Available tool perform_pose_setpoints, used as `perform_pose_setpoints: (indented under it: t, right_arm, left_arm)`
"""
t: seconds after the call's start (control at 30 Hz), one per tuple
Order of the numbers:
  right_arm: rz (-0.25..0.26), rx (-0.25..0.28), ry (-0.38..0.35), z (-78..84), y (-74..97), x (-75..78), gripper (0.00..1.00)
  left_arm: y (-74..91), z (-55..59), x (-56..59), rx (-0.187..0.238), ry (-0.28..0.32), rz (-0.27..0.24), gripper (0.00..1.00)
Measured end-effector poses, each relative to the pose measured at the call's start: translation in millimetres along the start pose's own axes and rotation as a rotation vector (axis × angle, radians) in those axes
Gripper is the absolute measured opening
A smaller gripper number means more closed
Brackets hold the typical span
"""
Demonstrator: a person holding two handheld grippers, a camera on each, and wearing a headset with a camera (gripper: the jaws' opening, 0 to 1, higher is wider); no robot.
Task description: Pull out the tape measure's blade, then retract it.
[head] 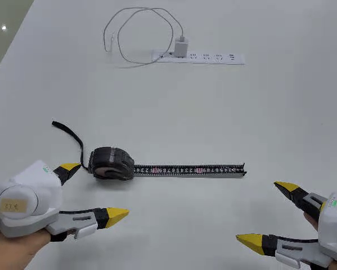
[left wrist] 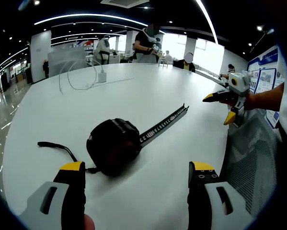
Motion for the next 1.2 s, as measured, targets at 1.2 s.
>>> perform_pose_setpoints:
  t: [1.2]
  right_arm:
    - [-0.045, -0.048, 0.07, -17.2, -15.5, 23.5, 0.81]
  left_arm:
    - [-17.4, -10.0, -0.8, 0.006, 0.081, -0.042, 0.83]
Point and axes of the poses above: the centre of the closed fingertips' face, and the gripper's own axes: y roughly backward along the fingers, x roughly to its right, z roughly out of its underside, the point moved 10 cm from there along y, roughly backward along the fingers, and after that the axes turned 12 degrees about -y, right-handed, at the moved point
